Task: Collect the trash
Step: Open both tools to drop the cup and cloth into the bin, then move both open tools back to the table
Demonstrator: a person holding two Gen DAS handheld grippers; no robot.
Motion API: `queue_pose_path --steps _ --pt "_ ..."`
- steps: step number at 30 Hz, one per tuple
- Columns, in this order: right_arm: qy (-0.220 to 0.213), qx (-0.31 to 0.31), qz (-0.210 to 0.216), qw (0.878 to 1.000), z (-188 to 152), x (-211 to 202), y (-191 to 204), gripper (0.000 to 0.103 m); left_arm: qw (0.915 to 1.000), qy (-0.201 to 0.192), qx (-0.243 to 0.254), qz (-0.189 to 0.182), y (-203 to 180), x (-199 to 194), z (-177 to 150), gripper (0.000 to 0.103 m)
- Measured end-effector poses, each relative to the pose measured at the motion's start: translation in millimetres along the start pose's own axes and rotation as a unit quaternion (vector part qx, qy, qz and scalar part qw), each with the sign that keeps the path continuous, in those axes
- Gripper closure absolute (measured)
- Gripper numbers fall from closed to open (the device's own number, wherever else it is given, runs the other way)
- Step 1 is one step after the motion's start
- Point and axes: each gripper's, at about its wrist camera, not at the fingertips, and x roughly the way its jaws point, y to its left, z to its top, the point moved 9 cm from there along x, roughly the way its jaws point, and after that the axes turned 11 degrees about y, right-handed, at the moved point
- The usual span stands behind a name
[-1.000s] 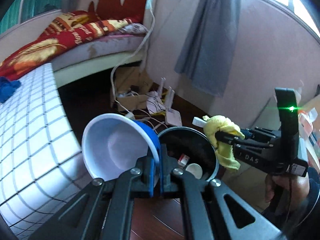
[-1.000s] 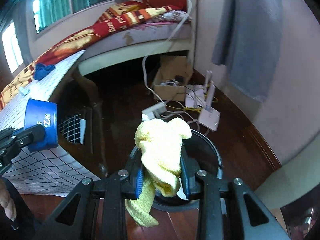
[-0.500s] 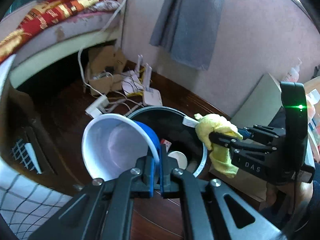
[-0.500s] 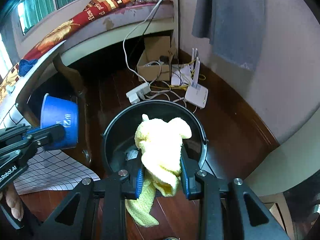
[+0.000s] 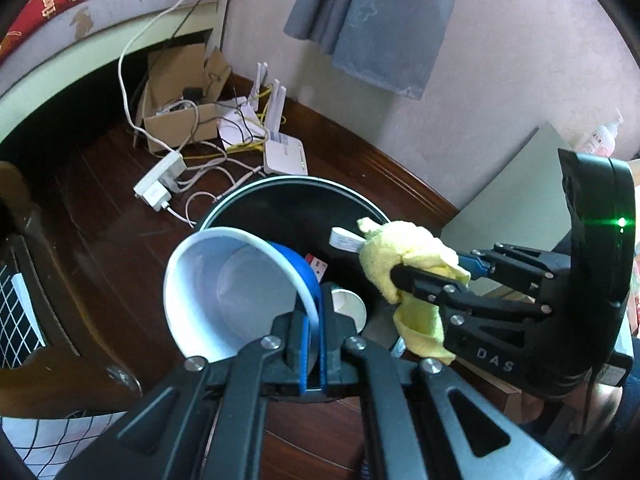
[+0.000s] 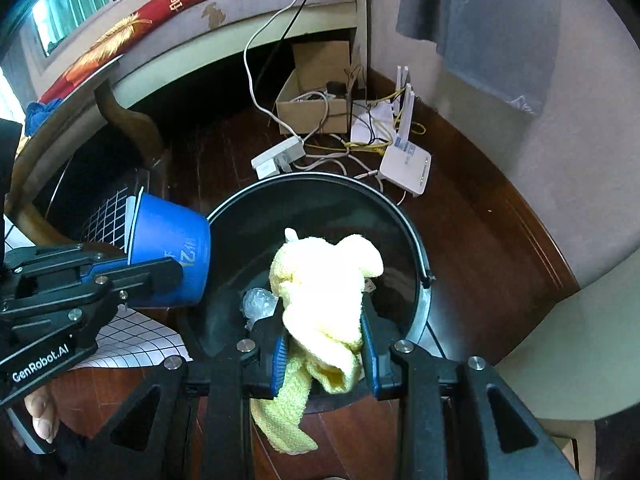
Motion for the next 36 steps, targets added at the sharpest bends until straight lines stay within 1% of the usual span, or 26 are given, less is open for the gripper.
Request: queue_pose_path --steps 2,3,4,5,6,8,9,11,13,16,19,27,31,36 --pt "0.008 -0.004 0.004 1.0 1 7 1 0.068 0.9998 0.014 -0.004 -0.013 0 10 0 0.098" --pt "0.016 -0.01 0.002 1.0 0 13 1 0.065 0.9996 0.024 -0.01 -0.013 3 18 -1 0.09" --pt "0.026 -0.018 -0.01 0.999 -1 19 0 0.048 0.9993 0.032 -0.018 -0.001 8 23 -2 0.079" --pt "0.038 -0.02 -0.042 0.998 -4 27 -7 0.016 0.9987 0.037 -0.031 0.017 16 27 -5 0.043" --pt "0.043 -0.021 -0.065 0.997 -8 32 -14 0.01 0.9983 0.035 -0.041 0.02 20 26 -7 0.015" --pt "0.046 -0.016 -0.074 0.996 -12 34 -23 0.01 0.9971 0.023 -0.067 0.03 31 22 -10 0.001" --pt "0.045 -0.012 -0.076 0.996 -12 33 -25 0.009 0.9964 0.023 -0.073 0.037 35 21 -13 0.001" --pt "0.04 -0.012 -0.085 0.996 -13 31 -29 0.0 0.9958 0.023 -0.079 0.039 39 20 -16 0.001" --pt "0.039 -0.018 -0.103 0.994 -15 30 -32 0.0 0.9952 0.022 -0.081 0.052 42 18 -19 0.001" --pt "0.04 -0.02 -0.11 0.993 -16 28 -34 0.0 0.995 0.015 -0.077 0.062 42 12 -19 0.001" --pt "0.038 -0.021 -0.113 0.993 -15 24 -32 0.0 0.9947 0.006 -0.072 0.073 42 4 -17 0.001" --pt "0.023 -0.029 -0.118 0.992 -15 5 -20 0.0 0.9937 -0.013 -0.069 0.087 44 -18 -22 0.001" --pt "0.008 -0.025 -0.111 0.993 -13 -13 -15 0.0 0.9904 -0.042 -0.069 0.112 43 -44 -23 0.001" --pt "-0.025 -0.024 -0.102 0.994 -7 -46 -6 0.0 0.9866 -0.071 -0.067 0.131 43 -75 -24 0.001"
